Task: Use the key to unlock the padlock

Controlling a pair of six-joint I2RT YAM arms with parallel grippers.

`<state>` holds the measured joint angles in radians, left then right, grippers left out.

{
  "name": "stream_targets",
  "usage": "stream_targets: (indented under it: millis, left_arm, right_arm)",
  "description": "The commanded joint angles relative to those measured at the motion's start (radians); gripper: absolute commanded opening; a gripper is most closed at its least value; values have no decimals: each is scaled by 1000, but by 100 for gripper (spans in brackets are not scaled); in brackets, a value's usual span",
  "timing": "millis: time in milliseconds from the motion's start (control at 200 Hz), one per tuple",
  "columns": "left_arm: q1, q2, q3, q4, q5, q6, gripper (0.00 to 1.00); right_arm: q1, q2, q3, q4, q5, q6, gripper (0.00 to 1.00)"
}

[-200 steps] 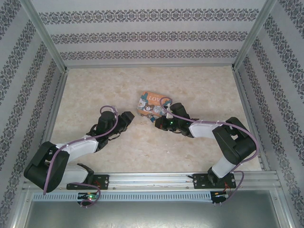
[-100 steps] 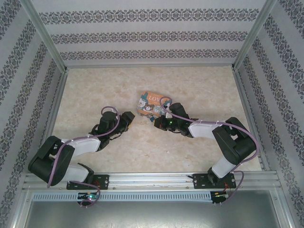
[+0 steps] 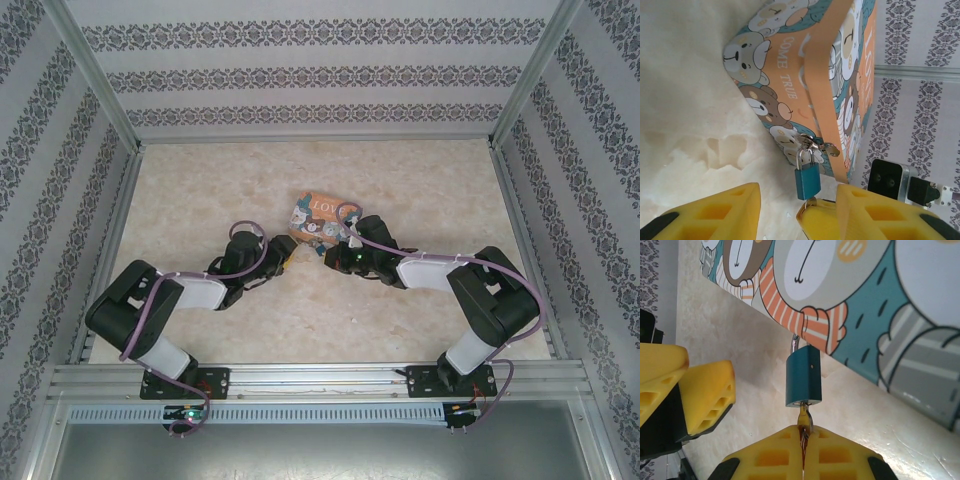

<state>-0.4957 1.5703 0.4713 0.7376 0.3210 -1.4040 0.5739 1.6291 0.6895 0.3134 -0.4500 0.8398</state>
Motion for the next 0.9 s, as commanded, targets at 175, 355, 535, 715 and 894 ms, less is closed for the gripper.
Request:
stream_targets:
  millis: [175,355,535,715,894]
  left_arm:
    - [-30,64,48,90,25,-26,42]
    - [-38,86,59,104,26,-29,41]
    - [-45,116,61,148,29,-55,41]
    - [-59,152,75,187,30,-76,41]
    - [-73,197,94,224,39,-92,41]
  right_arm:
    - [9,-18,31,24,7,5,0]
    - [9,-18,33,23,4,6,0]
    - [5,-17,36,21,-1,6,0]
    - [4,-15,39,21,-6,6,0]
    - [4,-21,38,21,-6,4,0]
